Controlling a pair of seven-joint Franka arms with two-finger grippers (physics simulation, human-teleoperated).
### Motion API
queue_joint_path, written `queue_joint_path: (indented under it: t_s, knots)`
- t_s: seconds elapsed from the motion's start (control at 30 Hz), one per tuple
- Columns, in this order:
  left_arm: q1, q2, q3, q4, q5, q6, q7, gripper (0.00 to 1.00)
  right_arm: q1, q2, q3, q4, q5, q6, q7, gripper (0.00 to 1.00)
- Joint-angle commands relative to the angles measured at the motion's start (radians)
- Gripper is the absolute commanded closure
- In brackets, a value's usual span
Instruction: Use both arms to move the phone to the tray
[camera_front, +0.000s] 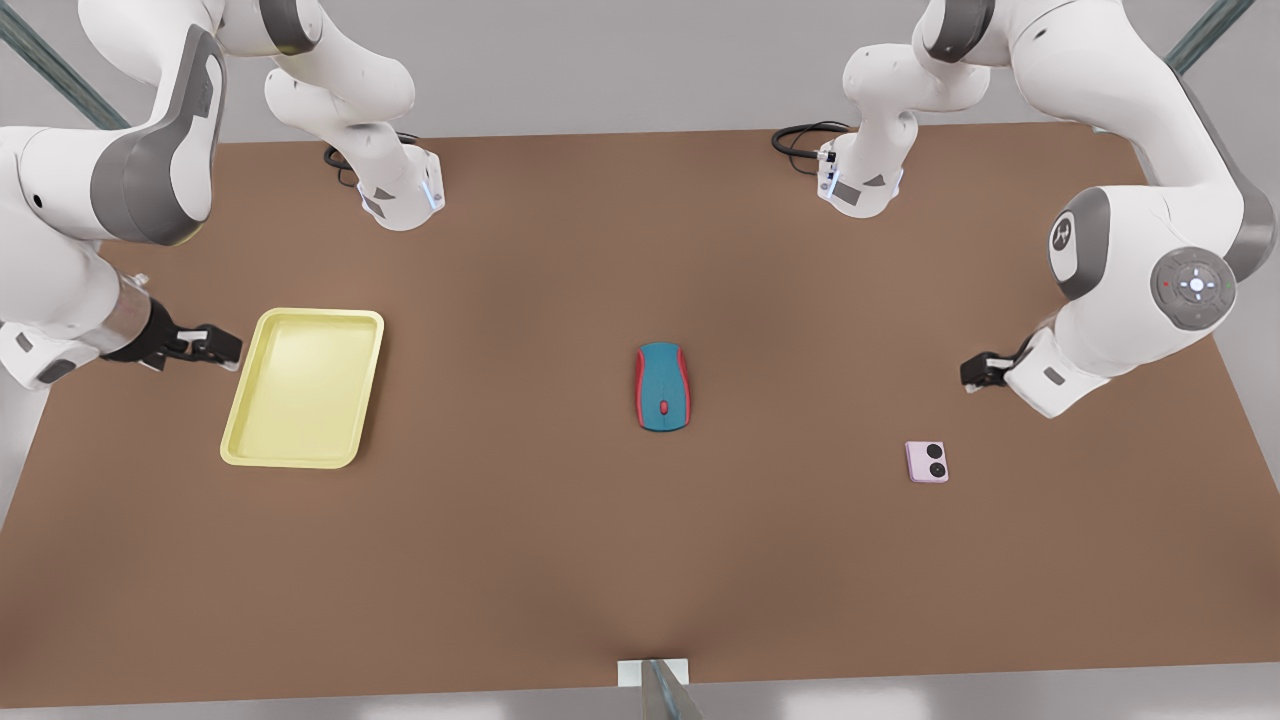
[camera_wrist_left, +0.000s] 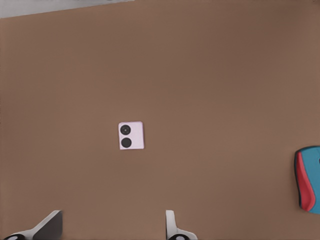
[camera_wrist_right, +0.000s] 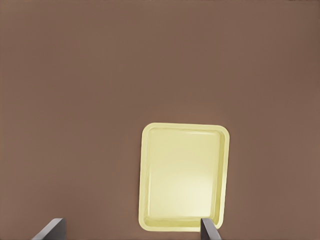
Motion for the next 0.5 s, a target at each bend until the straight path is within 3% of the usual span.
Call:
queue_joint_path:
  t_s: [0.0, 0.07, 0.27, 0.47]
  knots:
    - [0.0, 0.002, 0.0, 0.0, 0.004, 0.052, 0.001, 0.0, 0.0, -0.001, 0.0, 0.0, 0.0, 0.033, -0.006, 0.0]
    - [0.003, 0.016, 0.002, -0.02, -0.004, 0.088, 0.01, 0.0, 0.0, -0.001, 0.0, 0.0, 0.0, 0.033, -0.006, 0.0]
    - [0.008, 0.019, 0.026, -0.523, -0.052, 0.769, 0.159, 0.0, 0.0, -0.001, 0.0, 0.0, 0.0, 0.033, -0.006, 0.0]
    - [0.051, 0.19, 0.038, -0.566, -0.055, 1.052, 0.185, 0.0, 0.0, -0.001, 0.0, 0.0, 0.0, 0.033, -0.006, 0.0]
